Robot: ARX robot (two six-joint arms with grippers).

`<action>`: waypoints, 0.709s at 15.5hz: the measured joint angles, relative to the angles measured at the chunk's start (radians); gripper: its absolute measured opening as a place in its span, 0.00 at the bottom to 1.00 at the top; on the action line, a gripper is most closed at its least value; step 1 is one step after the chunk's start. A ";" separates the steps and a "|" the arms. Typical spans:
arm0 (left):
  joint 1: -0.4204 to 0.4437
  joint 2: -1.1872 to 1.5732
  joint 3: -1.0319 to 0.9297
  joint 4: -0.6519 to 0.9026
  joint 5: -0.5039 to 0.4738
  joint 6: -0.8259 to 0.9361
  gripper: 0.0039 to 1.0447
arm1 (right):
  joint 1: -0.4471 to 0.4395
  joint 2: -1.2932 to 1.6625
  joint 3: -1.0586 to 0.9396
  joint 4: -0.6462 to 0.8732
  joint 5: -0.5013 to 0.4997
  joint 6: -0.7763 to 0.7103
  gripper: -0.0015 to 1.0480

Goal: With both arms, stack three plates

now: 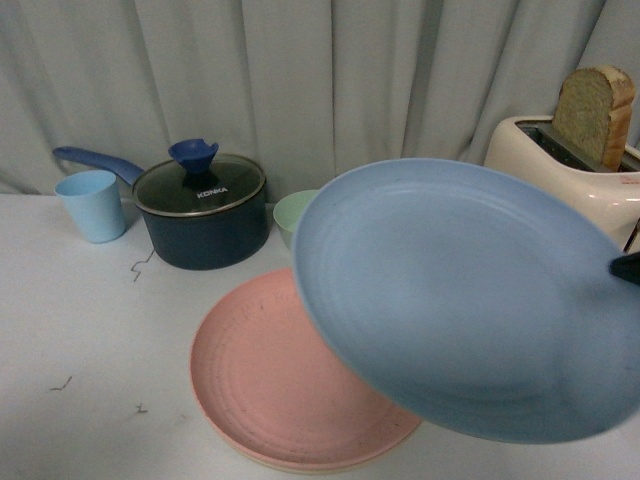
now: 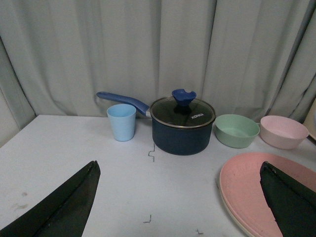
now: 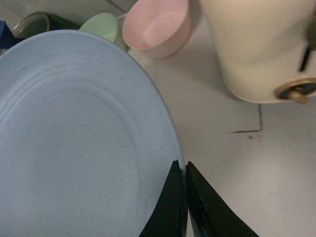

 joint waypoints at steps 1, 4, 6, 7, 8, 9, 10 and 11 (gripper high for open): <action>0.000 0.000 0.000 0.000 0.000 0.000 0.94 | 0.055 0.049 0.042 -0.001 0.026 0.023 0.02; 0.000 0.000 0.000 0.000 0.000 0.000 0.94 | 0.173 0.156 0.130 0.003 0.087 0.077 0.02; 0.000 0.000 0.000 0.000 0.000 0.000 0.94 | 0.213 0.219 0.175 -0.003 0.120 0.090 0.02; 0.000 0.000 0.000 0.000 0.000 0.000 0.94 | 0.225 0.253 0.196 -0.010 0.137 0.096 0.02; 0.000 0.000 0.000 0.000 0.000 0.000 0.94 | 0.232 0.278 0.209 -0.014 0.148 0.100 0.02; 0.000 0.000 0.000 0.000 0.000 0.000 0.94 | 0.240 0.319 0.229 -0.023 0.171 0.105 0.02; 0.000 0.000 0.000 0.000 0.000 0.000 0.94 | 0.243 0.343 0.242 -0.026 0.178 0.107 0.02; 0.000 0.000 0.000 0.000 0.000 0.000 0.94 | 0.245 0.364 0.255 -0.030 0.183 0.108 0.02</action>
